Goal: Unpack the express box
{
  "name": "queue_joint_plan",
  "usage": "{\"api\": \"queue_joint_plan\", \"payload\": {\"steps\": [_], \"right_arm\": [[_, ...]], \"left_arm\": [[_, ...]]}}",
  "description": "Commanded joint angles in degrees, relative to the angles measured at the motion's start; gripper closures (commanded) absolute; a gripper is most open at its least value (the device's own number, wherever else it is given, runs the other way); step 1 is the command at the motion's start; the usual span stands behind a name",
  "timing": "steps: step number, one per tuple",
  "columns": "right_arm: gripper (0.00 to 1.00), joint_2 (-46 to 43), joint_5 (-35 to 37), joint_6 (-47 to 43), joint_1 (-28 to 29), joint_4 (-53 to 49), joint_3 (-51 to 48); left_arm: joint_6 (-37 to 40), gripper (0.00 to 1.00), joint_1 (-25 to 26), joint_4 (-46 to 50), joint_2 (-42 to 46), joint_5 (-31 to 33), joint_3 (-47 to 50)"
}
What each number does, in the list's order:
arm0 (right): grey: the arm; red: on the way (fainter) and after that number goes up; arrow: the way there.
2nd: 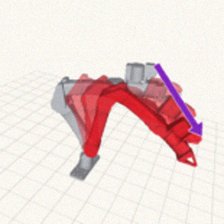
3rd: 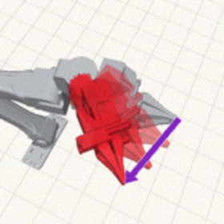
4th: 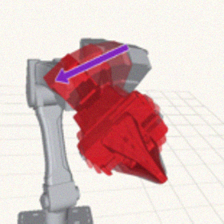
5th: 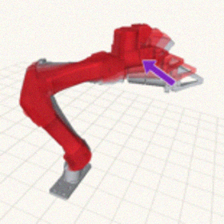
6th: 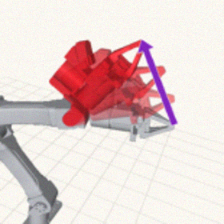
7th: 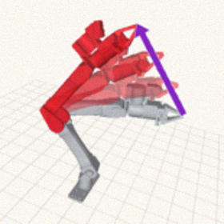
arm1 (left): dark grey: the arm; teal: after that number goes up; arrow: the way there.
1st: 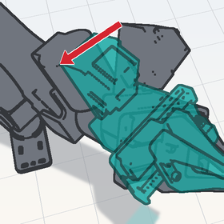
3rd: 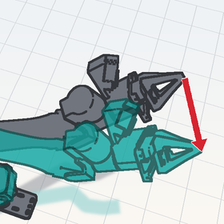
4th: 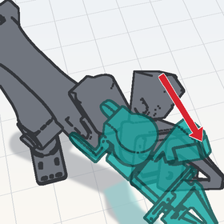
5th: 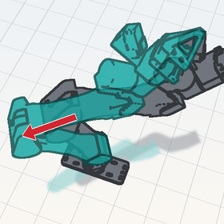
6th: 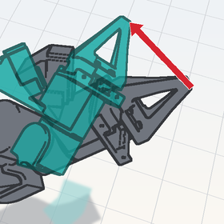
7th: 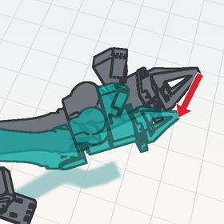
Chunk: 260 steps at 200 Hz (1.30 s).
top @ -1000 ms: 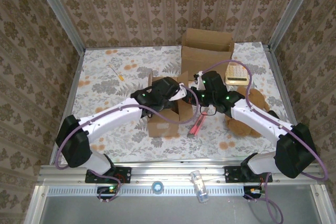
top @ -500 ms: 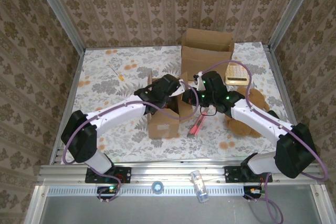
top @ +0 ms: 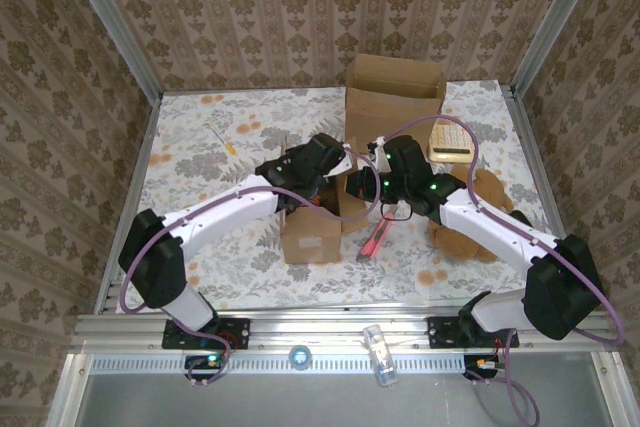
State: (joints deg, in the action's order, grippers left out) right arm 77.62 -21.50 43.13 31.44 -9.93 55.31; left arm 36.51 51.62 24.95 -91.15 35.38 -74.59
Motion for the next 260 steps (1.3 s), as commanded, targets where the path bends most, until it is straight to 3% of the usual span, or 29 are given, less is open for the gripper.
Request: {"api": "queue_joint_plan", "payload": {"steps": [1, 75, 112, 156, 200, 229, 260], "right_arm": [[1.00, -0.4, -0.1, -5.0, -0.1, -3.8, 2.3], [1.00, 1.8, -4.3, -21.0, -2.2, -14.0, 13.2], [0.99, 5.2, -4.8, -24.1, -2.7, -15.2, 16.7], [0.81, 5.4, -4.4, -23.9, -2.8, -14.3, 17.5], [0.58, -2.4, -3.6, -27.2, -2.6, -15.2, 15.3], [0.51, -9.1, -1.8, -30.9, -1.8, -17.2, 13.4], [0.51, -14.2, 3.1, -36.3, 1.9, -20.6, 13.9]], "left_arm": [[-0.6, 1.00, -0.8, 4.9, 0.6, 0.0, -4.3], [-7.5, 1.00, -2.1, 23.5, 2.6, -0.3, -17.5], [-11.9, 1.00, -3.1, 31.1, 3.0, -2.0, -22.5], [-16.0, 1.00, -4.6, 37.1, 3.0, -5.3, -25.5], [-18.1, 1.00, -6.4, 40.2, 2.1, -7.7, -27.2], [-18.9, 1.00, -7.3, 40.6, 2.0, -7.9, -27.5], [-19.9, 1.00, -7.7, 41.3, 2.0, -8.4, -28.3]]}}
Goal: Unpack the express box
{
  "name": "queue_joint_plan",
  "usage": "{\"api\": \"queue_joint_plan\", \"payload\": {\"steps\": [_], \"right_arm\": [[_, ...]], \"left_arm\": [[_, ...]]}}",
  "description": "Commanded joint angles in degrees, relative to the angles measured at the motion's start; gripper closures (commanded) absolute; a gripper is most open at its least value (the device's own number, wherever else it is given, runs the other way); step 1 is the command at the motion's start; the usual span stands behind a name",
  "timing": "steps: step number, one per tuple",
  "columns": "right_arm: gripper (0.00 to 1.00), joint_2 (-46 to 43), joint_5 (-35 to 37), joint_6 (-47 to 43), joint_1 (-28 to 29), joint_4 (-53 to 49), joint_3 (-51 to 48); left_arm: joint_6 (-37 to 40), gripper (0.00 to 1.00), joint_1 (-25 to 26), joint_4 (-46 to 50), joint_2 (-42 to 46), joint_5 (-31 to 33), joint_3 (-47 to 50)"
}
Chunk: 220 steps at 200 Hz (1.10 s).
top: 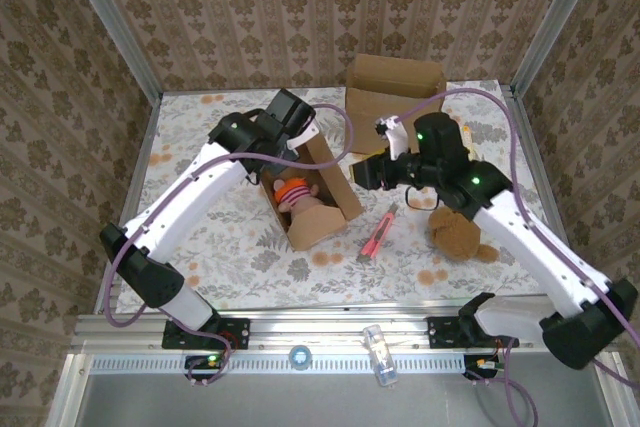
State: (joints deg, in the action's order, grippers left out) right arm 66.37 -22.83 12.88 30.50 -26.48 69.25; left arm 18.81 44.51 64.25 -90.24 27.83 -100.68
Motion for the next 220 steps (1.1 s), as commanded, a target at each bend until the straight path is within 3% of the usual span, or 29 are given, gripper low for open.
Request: {"api": "queue_joint_plan", "payload": {"steps": [1, 70, 93, 117, 161, 220], "right_arm": [[0.51, -3.1, 4.7, -6.2, 2.9, -4.0, 0.1], [0.59, -3.4, 19.4, -21.5, 17.1, -9.3, 4.8], [0.75, -2.9, 24.2, -27.9, 21.7, -7.4, 5.1], [1.00, 0.1, 29.9, -32.8, 25.0, -6.7, 6.9], [1.00, 8.2, 40.9, -40.7, 31.1, -5.2, 9.4], [1.00, 15.8, 46.0, -44.5, 32.5, 2.7, 7.8]], "left_arm": [[-2.2, 1.00, -0.6, 2.0, 1.1, -0.9, -2.3], [-4.2, 1.00, -0.7, 4.8, -0.1, -2.6, -6.3], [-4.6, 1.00, -0.9, 6.2, -0.9, -3.2, -8.3], [-4.9, 1.00, -1.0, 7.7, -2.0, -3.6, -10.0], [-5.1, 1.00, -1.0, 7.8, -2.8, -4.4, -10.1], [-5.0, 1.00, -1.0, 7.8, -2.7, -4.8, -10.7]]}}
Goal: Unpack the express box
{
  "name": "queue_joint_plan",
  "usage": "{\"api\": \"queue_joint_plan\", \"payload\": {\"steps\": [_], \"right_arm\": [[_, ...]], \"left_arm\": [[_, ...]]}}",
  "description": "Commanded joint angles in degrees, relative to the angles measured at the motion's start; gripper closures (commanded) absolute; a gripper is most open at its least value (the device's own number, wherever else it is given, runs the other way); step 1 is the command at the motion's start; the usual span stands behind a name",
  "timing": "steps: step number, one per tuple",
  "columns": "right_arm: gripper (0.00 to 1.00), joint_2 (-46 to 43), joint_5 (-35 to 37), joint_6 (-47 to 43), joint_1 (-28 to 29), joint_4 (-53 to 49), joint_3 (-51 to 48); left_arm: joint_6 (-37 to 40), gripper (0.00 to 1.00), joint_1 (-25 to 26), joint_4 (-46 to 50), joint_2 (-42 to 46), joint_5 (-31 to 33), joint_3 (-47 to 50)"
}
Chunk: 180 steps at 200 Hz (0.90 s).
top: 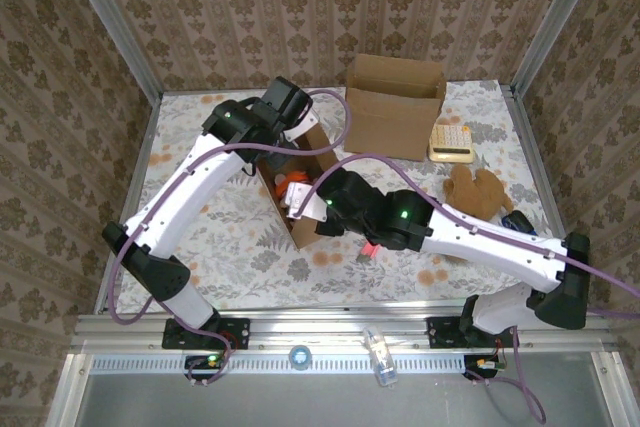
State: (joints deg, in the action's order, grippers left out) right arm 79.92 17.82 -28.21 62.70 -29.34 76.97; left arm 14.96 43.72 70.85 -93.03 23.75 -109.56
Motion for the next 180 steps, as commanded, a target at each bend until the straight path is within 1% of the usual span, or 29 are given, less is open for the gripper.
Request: {"api": "queue_joint_plan", "payload": {"steps": [1, 27, 61, 118, 180], "right_arm": [[1.00, 2.3, 5.4, -3.4, 0.4, 5.7, 0.0], [1.00, 4.9, 7.4, -5.3, 0.2, 8.4, -0.8], [1.00, 7.8, 6.7, -5.1, -1.2, 9.9, -0.3], [1.00, 11.6, 3.3, -1.6, -4.5, 10.2, 0.6], [1.00, 16.4, 2.1, 2.3, -7.4, 10.1, 2.0]], "left_arm": [[-1.2, 1.00, -0.3, 1.2, 0.1, -0.8, -1.8], [-1.2, 1.00, -0.2, 1.6, 0.2, -1.4, -2.5], [-1.4, 1.00, -0.2, 1.8, 0.4, -2.0, -2.6], [-1.7, 1.00, 0.1, 2.1, 0.6, -2.5, -2.6], [-1.9, 1.00, 0.8, 2.4, 1.0, -2.5, -2.9]]}}
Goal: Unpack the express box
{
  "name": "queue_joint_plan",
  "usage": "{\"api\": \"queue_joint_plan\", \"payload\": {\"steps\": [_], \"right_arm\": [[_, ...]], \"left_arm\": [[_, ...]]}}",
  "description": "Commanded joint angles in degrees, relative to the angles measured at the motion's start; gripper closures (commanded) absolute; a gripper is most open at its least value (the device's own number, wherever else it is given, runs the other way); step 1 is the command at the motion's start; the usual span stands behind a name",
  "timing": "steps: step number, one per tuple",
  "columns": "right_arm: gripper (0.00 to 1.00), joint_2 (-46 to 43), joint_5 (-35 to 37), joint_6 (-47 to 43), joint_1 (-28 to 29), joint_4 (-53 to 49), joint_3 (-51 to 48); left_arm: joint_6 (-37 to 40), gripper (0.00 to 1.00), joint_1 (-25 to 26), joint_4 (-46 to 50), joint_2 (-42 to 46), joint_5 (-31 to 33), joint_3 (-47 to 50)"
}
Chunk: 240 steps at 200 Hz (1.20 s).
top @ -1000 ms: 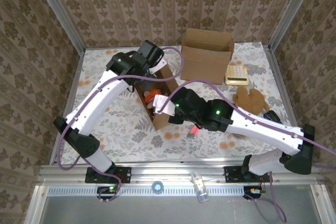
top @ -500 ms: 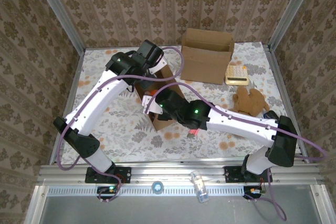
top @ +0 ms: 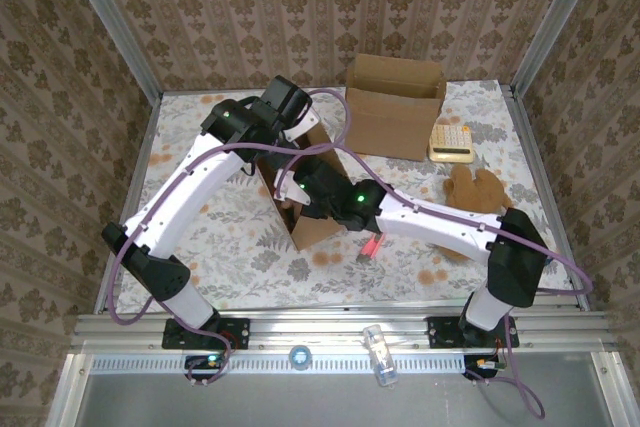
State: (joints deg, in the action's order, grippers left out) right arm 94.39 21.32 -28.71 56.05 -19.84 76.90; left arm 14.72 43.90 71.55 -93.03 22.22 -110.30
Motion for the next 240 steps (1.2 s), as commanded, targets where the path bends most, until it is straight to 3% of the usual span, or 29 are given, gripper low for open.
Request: {"api": "queue_joint_plan", "payload": {"steps": [1, 172, 203, 240], "right_arm": [[1.00, 2.1, -1.5, 2.9, -0.7, 0.7, 2.1], [1.00, 14.1, -3.6, 27.9, -2.7, -17.7, 12.3], [0.80, 16.1, -2.8, 34.3, -2.8, -21.6, 15.0], [0.72, 18.2, -2.3, 42.3, -3.0, -24.8, 16.7]], "left_arm": [[-1.6, 1.00, 0.6, 1.7, 1.0, -0.9, -2.2], [-1.5, 1.00, 3.1, 2.6, 0.9, 0.4, -3.4], [-1.6, 1.00, 3.4, 2.4, 0.9, 0.2, -3.2], [-1.5, 1.00, 3.8, 2.2, 0.9, -0.1, -3.2]]}}
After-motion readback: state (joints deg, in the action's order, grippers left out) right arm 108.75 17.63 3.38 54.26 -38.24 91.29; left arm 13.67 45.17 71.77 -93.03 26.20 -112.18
